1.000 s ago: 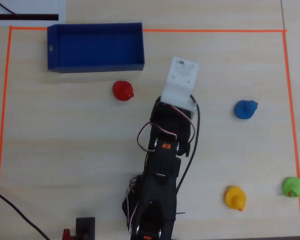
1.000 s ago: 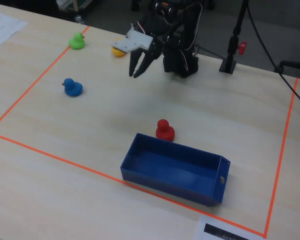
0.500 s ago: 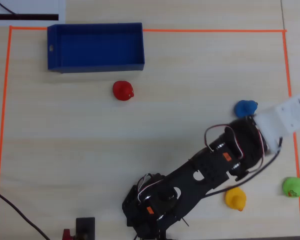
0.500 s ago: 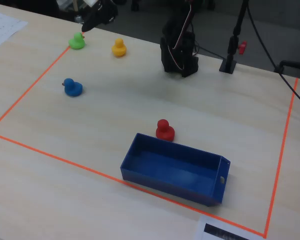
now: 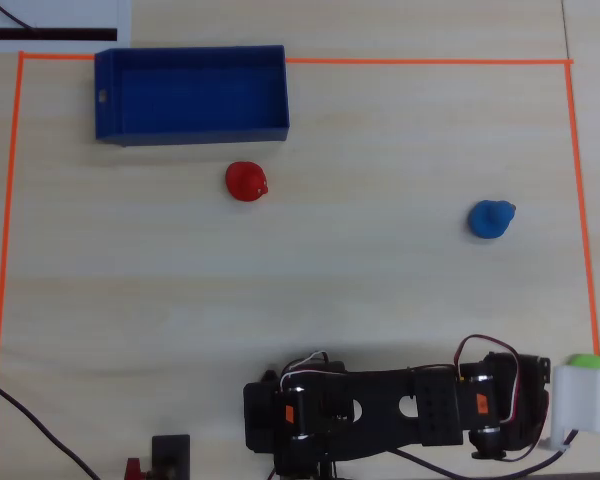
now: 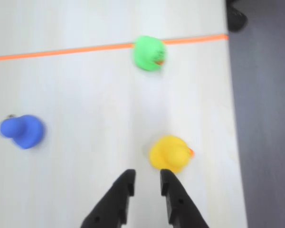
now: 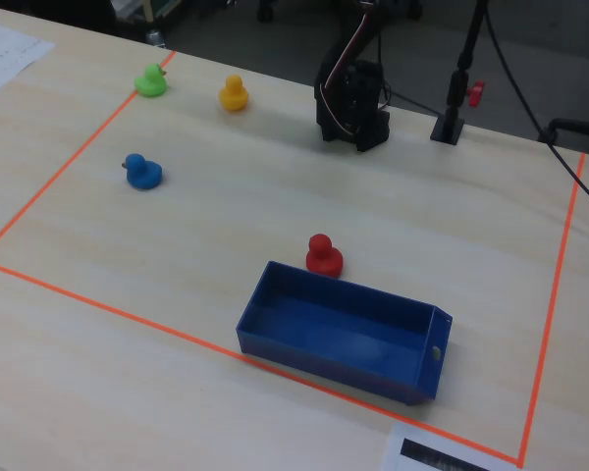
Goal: Grasp yellow duck and put it into box.
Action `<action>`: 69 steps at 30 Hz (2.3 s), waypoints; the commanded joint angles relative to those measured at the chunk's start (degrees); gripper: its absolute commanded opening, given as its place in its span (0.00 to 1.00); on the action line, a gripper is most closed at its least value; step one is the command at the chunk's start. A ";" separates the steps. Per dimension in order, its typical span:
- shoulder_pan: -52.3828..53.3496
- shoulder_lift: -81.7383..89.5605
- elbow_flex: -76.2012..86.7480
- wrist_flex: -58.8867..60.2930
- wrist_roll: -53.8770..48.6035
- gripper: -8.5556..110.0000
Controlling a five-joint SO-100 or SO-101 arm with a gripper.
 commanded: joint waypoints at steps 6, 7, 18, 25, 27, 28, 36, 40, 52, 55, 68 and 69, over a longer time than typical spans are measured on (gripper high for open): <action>10.02 1.49 8.79 -6.94 -1.14 0.27; 10.90 0.79 9.93 -9.23 -1.49 0.27; 18.90 -14.41 10.72 -17.23 -5.45 0.28; 19.69 -19.07 14.68 -22.50 -9.93 0.28; 19.69 -18.98 17.14 -23.99 -12.13 0.29; 19.60 -18.72 18.19 -24.70 -13.18 0.29; 13.62 -16.52 20.74 -24.96 -15.38 0.35; 9.93 -14.06 20.92 -22.94 -14.85 0.37; 12.22 -14.41 21.09 -18.98 -16.96 0.37; 13.62 -15.91 21.62 -19.34 -18.02 0.37; 15.12 -16.08 24.52 -18.28 -19.69 0.36; 14.94 -15.91 24.61 -18.11 -19.60 0.36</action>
